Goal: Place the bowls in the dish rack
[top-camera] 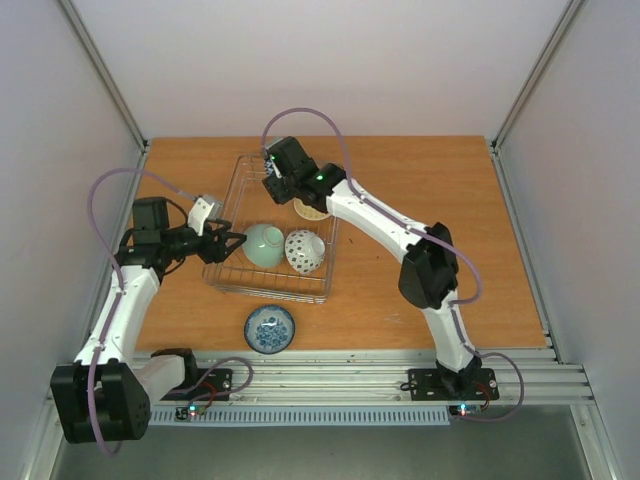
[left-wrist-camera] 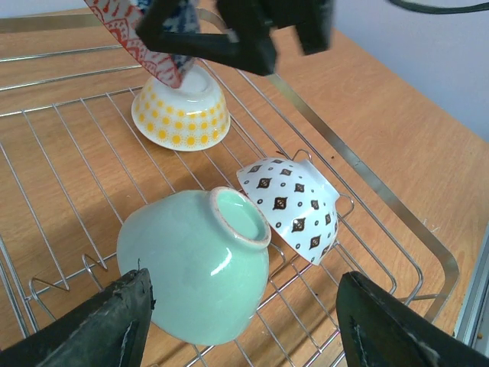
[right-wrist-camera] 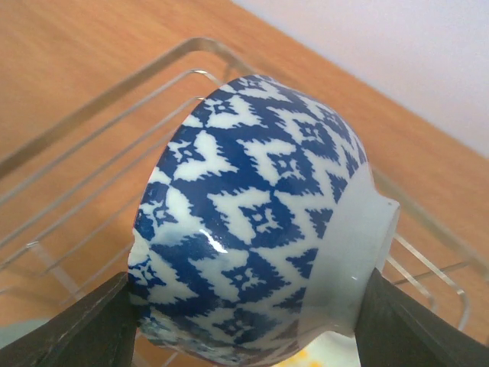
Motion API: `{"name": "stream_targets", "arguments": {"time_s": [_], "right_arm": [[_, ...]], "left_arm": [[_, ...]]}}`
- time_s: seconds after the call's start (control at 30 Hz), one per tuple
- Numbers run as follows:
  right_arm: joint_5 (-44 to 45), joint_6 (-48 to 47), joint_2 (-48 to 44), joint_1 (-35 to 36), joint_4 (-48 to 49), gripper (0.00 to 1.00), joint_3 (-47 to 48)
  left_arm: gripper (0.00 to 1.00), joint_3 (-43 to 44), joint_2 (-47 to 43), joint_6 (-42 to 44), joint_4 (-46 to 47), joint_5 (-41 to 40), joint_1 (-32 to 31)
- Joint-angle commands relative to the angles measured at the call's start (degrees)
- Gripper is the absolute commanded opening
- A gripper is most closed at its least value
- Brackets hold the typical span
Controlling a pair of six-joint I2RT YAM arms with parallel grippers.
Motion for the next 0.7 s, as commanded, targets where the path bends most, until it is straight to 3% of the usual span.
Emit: {"name": "stream_targets", "arguments": {"time_s": [0.0,0.33,0.67], "right_arm": [[11.26,-7.24,6.12,-0.09,-2.41,0.01,9.67],[17.01,-13.48,19.14,-0.18,-5.40,0.01,21.34],[16.48,-14.76,26.51,-0.14,-10.78,0.01,27.80]], "left_arm": [[0.67,-0.42,-0.39,-0.53,1.21,-0.14,-0.06],[0.67,-0.34,-0.03,-0.07,0.62,0.39,-0.05],[0.67,-0.35,0.44,0.14,0.72,0.70,-0.05]]}}
